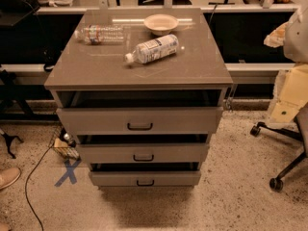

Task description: Open top drawer

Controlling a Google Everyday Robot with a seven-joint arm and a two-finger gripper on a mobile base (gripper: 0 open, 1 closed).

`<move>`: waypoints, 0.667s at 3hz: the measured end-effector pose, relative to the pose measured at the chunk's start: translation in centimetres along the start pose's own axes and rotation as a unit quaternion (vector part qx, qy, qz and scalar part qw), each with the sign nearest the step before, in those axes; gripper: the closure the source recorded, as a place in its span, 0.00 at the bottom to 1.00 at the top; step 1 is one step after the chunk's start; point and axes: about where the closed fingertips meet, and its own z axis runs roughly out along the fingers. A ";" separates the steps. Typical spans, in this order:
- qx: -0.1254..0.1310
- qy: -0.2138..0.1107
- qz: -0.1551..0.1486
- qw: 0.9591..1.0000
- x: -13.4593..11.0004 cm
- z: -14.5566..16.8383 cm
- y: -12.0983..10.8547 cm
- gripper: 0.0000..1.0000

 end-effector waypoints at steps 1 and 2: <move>0.000 0.000 0.000 1.000 0.0 0.0 0.0 0.00; 0.008 0.009 0.012 1.000 1.0 -0.3 0.5 0.00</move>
Offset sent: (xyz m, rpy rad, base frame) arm -0.0190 -0.0218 -0.0074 -0.0331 0.0061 -0.0726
